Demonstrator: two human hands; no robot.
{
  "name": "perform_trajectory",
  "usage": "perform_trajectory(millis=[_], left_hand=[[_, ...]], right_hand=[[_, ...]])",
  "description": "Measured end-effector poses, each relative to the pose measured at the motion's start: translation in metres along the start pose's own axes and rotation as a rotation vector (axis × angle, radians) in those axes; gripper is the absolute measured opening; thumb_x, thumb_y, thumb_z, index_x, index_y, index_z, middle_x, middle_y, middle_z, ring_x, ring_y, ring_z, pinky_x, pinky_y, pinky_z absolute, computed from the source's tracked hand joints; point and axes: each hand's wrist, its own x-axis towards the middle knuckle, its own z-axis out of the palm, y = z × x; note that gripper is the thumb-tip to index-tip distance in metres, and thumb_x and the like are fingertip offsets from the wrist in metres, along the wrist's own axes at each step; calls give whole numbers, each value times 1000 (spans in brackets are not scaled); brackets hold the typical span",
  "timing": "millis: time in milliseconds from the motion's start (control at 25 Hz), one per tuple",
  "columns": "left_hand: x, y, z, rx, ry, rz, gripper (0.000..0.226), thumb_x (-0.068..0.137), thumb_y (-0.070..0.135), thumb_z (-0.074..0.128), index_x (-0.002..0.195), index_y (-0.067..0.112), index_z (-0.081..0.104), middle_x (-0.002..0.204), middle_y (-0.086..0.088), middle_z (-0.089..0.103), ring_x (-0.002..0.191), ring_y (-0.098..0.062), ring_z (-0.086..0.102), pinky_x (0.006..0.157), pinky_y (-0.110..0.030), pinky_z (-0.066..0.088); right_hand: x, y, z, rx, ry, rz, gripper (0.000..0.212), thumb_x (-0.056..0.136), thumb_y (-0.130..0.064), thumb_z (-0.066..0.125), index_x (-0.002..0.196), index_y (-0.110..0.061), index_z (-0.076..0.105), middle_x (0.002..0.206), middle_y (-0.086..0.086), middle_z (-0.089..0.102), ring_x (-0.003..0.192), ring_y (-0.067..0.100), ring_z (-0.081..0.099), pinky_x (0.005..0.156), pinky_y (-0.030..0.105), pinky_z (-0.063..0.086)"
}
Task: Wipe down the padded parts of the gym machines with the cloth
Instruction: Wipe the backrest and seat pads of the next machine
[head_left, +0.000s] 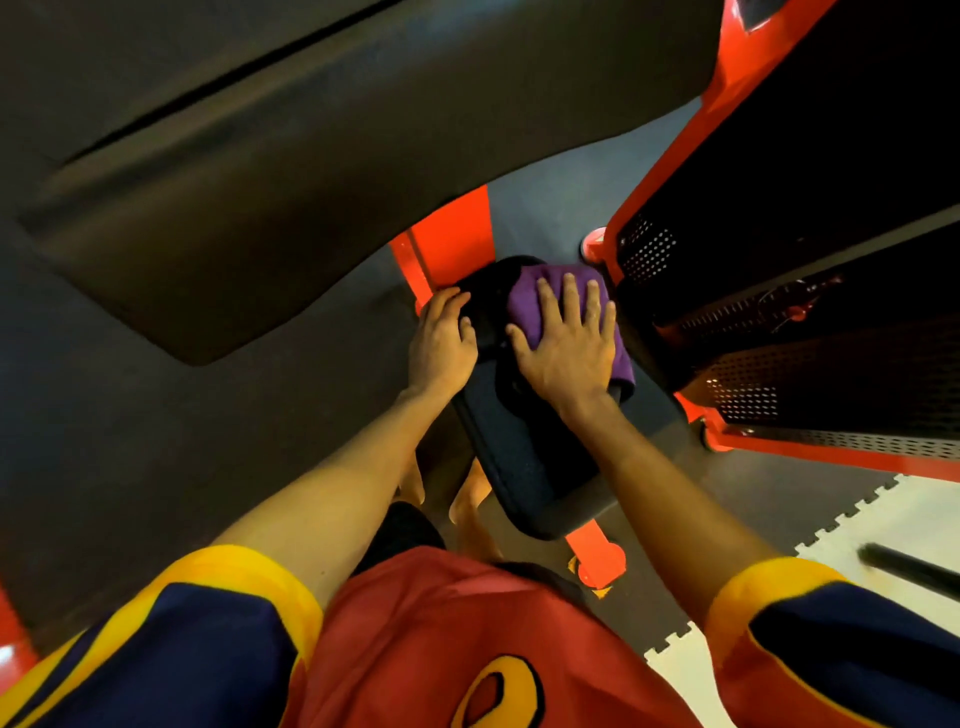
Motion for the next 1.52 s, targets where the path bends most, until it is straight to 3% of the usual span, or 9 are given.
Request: perform_trajectory(millis=[160,320,400,520,640,760,1080,1320,1520], left_hand=[[9,10,8,83,-64,88,45,96,9,52,141,7,57,147,-9,50,139,-26,43,116,-38,35],[21,12,15,95,-31,103,44,96,12,52,139,5,58,143,-11,53,135,-28,46,116,-39,35],[24,12,20,190,-131,167,53,101,23,43,150,5,44,155,-14,43,146,-28,35,124,-40,24],[27,9,22,354,-234,235,63,105,39,20,160,8,21,168,-11,20,156,-23,14,128,-38,5],[27,8,20,408,-235,264,65,104,45,10,163,18,17,169,-8,14,157,-23,11,128,-38,3],[27,11,19,404,-232,252,64,103,45,13,163,21,17,170,-6,14,157,-22,10,128,-39,5],[31,6,22,393,-202,232,65,101,37,18,158,9,29,166,-8,25,155,-21,19,127,-40,11],[30,10,20,368,-227,216,62,102,34,25,162,16,21,168,-7,19,156,-19,13,128,-36,5],[31,8,19,333,-222,236,62,102,33,25,161,16,23,168,-6,19,156,-21,16,128,-39,9]], right_hand=[[21,3,-2,-33,-88,-115,69,100,-62,34,161,-30,28,169,8,24,157,35,10,126,57,4],[76,-8,-7,94,-164,31,62,100,-59,38,154,-29,39,154,9,44,140,41,41,110,54,36],[98,-9,-14,152,-219,80,59,97,-64,41,142,-28,49,141,11,55,127,42,54,98,49,44],[102,1,-25,248,-287,152,65,90,-74,43,135,-27,52,134,12,62,122,40,59,96,48,44],[51,24,-33,195,-235,236,74,91,-76,43,145,-25,43,139,15,57,122,43,58,94,50,46],[17,39,-35,92,-171,258,76,93,-75,41,152,-26,36,141,14,54,120,43,57,91,50,49],[99,-8,-26,151,-234,111,64,94,-70,41,137,-23,52,129,15,63,114,42,62,84,44,48],[-2,49,-32,5,-125,194,74,95,-75,36,153,-29,39,139,14,53,116,42,58,89,47,49],[30,9,-24,1,-192,356,68,98,-66,34,154,-28,37,149,13,47,133,42,47,103,53,37]])
